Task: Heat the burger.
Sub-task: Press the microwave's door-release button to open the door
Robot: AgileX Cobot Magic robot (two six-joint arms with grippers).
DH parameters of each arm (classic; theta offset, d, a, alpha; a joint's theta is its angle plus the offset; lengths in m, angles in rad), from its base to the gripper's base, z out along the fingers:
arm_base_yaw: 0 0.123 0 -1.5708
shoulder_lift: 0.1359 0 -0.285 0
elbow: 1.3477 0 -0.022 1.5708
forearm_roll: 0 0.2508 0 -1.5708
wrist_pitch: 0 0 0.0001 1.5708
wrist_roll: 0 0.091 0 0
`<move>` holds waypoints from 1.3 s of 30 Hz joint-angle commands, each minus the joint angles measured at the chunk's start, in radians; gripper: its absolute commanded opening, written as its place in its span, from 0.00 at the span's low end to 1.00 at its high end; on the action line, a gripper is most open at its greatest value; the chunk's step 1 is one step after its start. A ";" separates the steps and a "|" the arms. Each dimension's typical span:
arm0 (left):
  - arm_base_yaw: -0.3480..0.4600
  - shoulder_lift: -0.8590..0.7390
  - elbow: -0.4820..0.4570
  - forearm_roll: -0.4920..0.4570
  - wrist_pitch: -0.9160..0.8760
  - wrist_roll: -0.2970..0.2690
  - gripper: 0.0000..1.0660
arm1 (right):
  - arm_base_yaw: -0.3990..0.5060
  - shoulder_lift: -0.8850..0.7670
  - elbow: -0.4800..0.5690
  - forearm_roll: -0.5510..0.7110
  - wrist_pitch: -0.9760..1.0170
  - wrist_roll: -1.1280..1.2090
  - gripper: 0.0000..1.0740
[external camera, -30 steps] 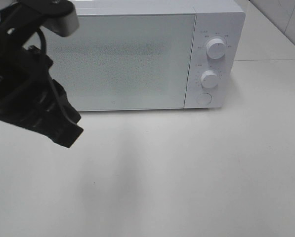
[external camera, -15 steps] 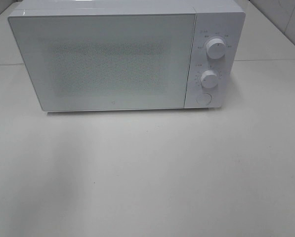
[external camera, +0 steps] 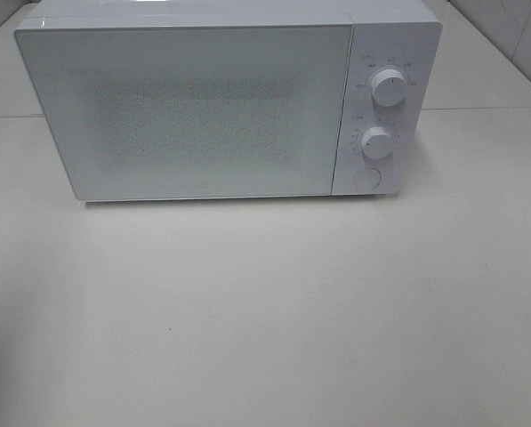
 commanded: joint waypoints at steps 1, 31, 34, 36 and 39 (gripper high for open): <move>0.033 -0.063 0.035 -0.017 0.003 0.005 0.96 | -0.002 -0.026 0.002 0.001 -0.009 -0.005 0.45; 0.055 -0.782 0.206 -0.049 -0.016 -0.081 0.96 | -0.002 -0.026 0.002 0.000 -0.009 -0.004 0.45; 0.055 -0.784 0.206 -0.052 -0.016 -0.081 0.96 | -0.002 -0.026 0.002 0.000 -0.009 -0.004 0.45; 0.055 -0.786 0.206 -0.052 -0.016 -0.081 0.96 | -0.002 -0.026 0.002 0.000 -0.009 -0.005 0.45; 0.055 -0.786 0.206 -0.052 -0.016 -0.081 0.96 | -0.002 -0.026 0.002 0.000 -0.009 -0.005 0.45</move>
